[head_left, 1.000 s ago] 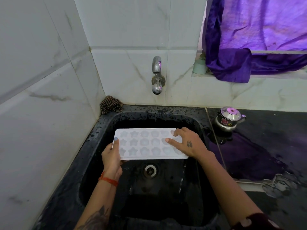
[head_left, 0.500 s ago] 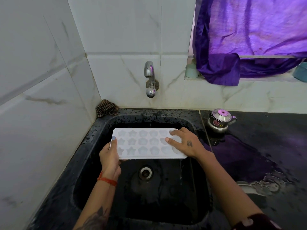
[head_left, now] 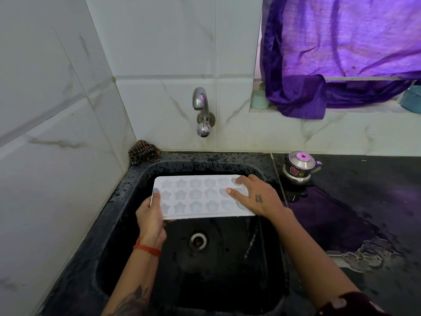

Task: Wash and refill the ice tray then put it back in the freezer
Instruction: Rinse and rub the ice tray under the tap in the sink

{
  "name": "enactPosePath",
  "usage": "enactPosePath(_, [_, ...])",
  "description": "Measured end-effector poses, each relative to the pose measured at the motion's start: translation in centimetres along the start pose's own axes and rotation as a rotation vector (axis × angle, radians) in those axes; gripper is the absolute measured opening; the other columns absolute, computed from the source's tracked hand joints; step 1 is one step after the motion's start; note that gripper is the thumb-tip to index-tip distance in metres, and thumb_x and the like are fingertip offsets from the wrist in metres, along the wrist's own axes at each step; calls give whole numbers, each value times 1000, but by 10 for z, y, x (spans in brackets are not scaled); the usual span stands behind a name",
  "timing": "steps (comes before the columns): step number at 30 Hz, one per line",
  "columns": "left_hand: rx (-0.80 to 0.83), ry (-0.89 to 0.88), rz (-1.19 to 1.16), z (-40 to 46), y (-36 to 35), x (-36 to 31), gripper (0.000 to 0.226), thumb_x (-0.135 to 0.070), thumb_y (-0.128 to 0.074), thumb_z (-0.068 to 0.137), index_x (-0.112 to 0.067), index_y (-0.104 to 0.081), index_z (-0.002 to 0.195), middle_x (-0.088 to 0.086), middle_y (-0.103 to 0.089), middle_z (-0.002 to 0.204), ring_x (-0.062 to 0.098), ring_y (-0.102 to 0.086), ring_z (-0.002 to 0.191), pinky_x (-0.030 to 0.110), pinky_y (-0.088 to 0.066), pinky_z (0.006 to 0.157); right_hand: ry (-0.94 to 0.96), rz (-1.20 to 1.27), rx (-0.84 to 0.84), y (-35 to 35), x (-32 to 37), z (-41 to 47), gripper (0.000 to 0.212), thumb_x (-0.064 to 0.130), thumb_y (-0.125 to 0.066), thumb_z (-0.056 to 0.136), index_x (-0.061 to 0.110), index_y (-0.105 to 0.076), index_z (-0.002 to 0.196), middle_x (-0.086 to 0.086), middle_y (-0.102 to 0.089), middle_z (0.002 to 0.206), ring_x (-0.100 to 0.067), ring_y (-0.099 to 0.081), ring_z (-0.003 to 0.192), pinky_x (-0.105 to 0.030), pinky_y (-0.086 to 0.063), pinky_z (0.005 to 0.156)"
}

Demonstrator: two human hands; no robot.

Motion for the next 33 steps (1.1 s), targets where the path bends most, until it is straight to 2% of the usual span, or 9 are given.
enactPosePath(5, [6,8,2,3,-4,1,24,-31,-54,95,-15,-59,78,2,-63,81,15,-59,70,31,-50,62,-19,69,34,4,1,3,48,58,-44,91,33,-51,131,3,-49,112,-17,-56,97,-28,-42,87])
enactPosePath(7, [7,5,2,4,-4,2,24,-31,-55,95,-15,-59,77,2,-63,82,15,-59,70,32,-51,66,-32,91,48,4,-1,4,47,58,-46,90,34,-52,130,4,-47,109,-16,-55,96,-27,-42,86])
enactPosePath(12, [18,-6,7,4,-6,3,24,-29,-55,95,-14,-60,77,2,-63,81,15,-60,71,33,-51,70,-48,121,68,4,-6,3,39,55,-53,88,29,-58,117,7,-47,107,-15,-54,93,-26,-39,81])
enactPosePath(14, [18,0,8,3,-6,5,24,-29,-55,95,-14,-60,76,2,-63,80,16,-59,71,32,-50,69,-33,142,45,3,-6,3,35,53,-53,89,28,-54,113,5,-49,112,-18,-55,94,-30,-42,82])
enactPosePath(16, [14,9,8,5,-6,7,25,-29,-55,95,-14,-59,75,2,-63,80,17,-59,72,32,-50,67,8,159,9,2,-4,5,33,48,-54,90,29,-50,116,2,-48,123,-22,-53,105,-34,-43,87])
enactPosePath(20, [14,15,6,8,-8,7,24,-29,-55,95,-15,-60,77,3,-64,83,17,-60,72,31,-51,66,51,132,40,0,3,15,30,46,-52,91,39,-50,120,-7,-31,151,-27,-26,140,-44,-35,106])
enactPosePath(24, [19,14,-9,4,-12,5,24,-29,-54,96,-15,-58,77,1,-63,80,14,-60,69,27,-50,56,-59,121,164,-3,10,19,39,60,-46,89,45,-52,124,-3,-10,159,-31,-19,143,-45,-27,113])
enactPosePath(27, [21,8,-19,1,-14,0,24,-30,-54,96,-16,-58,77,0,-62,80,14,-59,69,28,-49,58,-98,114,213,-1,14,20,44,60,-42,90,47,-46,132,-4,-9,159,-35,-15,143,-45,-23,115])
enactPosePath(33, [21,16,-12,-2,-15,-1,25,-30,-54,96,-15,-58,77,1,-62,78,15,-59,67,29,-50,57,-89,164,208,7,11,21,40,60,-51,87,41,-57,121,-5,-27,149,-29,-37,132,-43,-34,110])
Point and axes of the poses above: each hand's wrist, its own z-axis towards the middle knuckle, its own y-axis out of the back of the hand, x = y × z, the point moved 3 cm from there along z, towards the middle knuckle
